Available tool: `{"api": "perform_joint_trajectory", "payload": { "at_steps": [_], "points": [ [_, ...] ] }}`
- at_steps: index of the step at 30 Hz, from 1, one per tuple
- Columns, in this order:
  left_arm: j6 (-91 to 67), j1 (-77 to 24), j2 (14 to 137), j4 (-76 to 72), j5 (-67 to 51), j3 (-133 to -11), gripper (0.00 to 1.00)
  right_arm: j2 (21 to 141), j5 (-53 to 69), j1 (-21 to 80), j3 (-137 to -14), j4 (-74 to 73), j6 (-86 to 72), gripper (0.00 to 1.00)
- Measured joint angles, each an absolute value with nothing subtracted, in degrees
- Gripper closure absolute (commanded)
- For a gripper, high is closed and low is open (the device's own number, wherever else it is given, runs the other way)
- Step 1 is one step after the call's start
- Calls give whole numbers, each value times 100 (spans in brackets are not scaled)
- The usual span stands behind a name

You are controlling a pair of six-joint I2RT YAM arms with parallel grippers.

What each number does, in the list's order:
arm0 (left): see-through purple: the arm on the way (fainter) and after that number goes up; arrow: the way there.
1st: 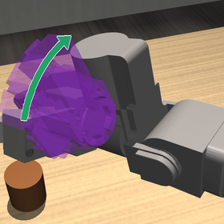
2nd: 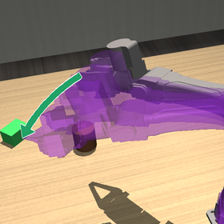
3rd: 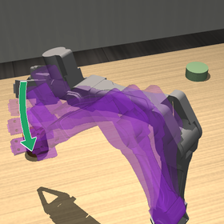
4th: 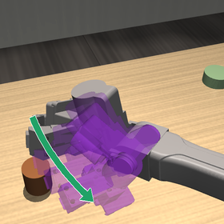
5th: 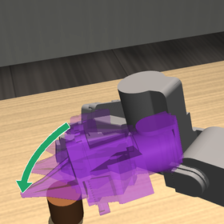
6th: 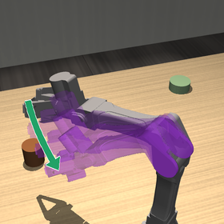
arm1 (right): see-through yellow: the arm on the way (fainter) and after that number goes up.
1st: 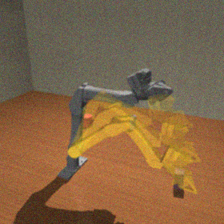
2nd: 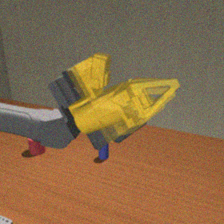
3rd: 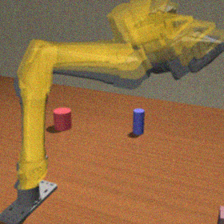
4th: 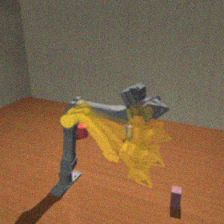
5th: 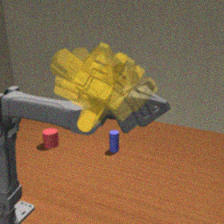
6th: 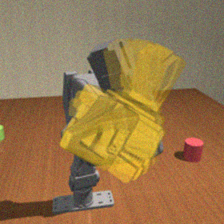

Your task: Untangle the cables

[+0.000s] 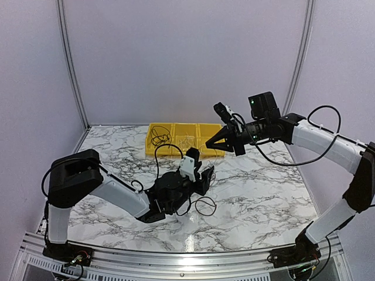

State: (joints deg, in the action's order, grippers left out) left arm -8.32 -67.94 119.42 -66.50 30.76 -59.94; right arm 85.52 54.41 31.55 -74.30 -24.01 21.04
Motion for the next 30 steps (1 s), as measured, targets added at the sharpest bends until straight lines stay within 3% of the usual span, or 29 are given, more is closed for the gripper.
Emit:
{"api": "perform_joint_trajectory", "payload": {
  "at_steps": [10,17,25,30],
  "points": [
    [-666,-6794,12610,-6873,2550,-6493,53,8624,5870,3175,-7430,-2405,2102,100],
    [-738,-6788,13047,-7076,2416,-6888,96,8621,6281,3352,-7706,-2834,2255,100],
    [-875,-6740,13303,-7588,2200,-7107,100,8473,6200,3326,-8630,-3271,2021,100],
    [-899,-6735,13203,-7957,2143,-7043,97,8525,6053,3260,-9168,-3546,1857,100]
  ]
}}
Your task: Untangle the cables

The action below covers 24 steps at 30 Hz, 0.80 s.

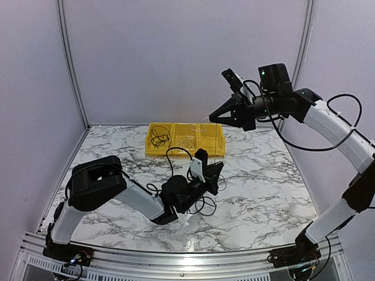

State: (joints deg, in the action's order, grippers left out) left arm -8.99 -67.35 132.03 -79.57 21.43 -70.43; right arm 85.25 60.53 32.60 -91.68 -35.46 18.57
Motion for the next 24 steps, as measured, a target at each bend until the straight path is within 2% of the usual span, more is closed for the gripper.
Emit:
{"api": "perform_joint_trajectory", "payload": {
  "at_steps": [2,6,15,20,24],
  "points": [
    [-902,-6733,13117,-8090,2141,-6917,83,8597,5990,3238,-9424,-3645,1785,100],
    [-958,-6722,13122,-7900,2152,-6547,70,8705,5990,3221,-9992,-3454,1616,100],
    [-1000,-6661,13399,-7376,2150,-6281,70,8965,5830,3140,-10541,-2849,1317,100],
    [-1048,-6637,13367,-7498,2255,-5940,53,9384,5557,3120,-10556,-2869,1341,100],
    [-1288,-6639,13179,-7666,2613,-5391,49,9609,5415,3120,-10556,-2928,1352,100]
  ]
}}
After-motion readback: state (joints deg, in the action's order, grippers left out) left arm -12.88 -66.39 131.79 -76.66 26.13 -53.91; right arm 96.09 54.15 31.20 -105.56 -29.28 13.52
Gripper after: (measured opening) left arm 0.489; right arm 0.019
